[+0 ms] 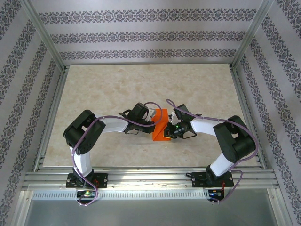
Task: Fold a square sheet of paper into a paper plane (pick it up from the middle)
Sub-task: Fold the triangle a second time at the center of the table.
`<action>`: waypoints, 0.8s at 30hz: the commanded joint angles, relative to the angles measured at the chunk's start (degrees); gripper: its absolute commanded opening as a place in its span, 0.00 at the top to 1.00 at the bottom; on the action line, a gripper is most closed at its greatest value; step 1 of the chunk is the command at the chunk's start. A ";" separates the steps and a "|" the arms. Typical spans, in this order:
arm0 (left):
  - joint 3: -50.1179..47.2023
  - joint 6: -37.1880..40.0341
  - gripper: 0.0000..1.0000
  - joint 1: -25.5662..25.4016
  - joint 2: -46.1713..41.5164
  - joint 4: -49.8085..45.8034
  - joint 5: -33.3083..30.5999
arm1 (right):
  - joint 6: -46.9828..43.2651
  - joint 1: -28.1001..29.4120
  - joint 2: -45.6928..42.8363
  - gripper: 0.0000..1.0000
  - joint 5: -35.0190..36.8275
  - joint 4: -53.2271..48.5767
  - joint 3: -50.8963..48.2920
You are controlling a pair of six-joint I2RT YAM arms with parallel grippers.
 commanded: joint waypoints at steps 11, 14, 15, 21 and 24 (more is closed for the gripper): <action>-1.22 -1.17 1.00 0.69 -2.74 1.92 -1.25 | -0.53 -0.60 0.62 0.95 2.50 -4.27 -0.19; -1.30 -1.29 1.00 0.73 -2.57 1.86 -1.73 | -0.46 -0.60 0.46 0.95 2.50 -4.28 -0.10; -1.56 -1.41 1.00 0.69 -2.61 2.19 -1.66 | -0.44 -0.60 0.42 0.95 2.50 -4.30 -0.10; 0.73 -1.21 1.00 0.75 -0.65 1.47 0.33 | -0.44 -0.60 0.71 0.95 2.35 -4.18 -0.11; 0.96 -1.33 1.00 0.75 0.11 1.68 0.63 | -0.56 -0.60 0.72 0.95 2.29 -4.28 -0.02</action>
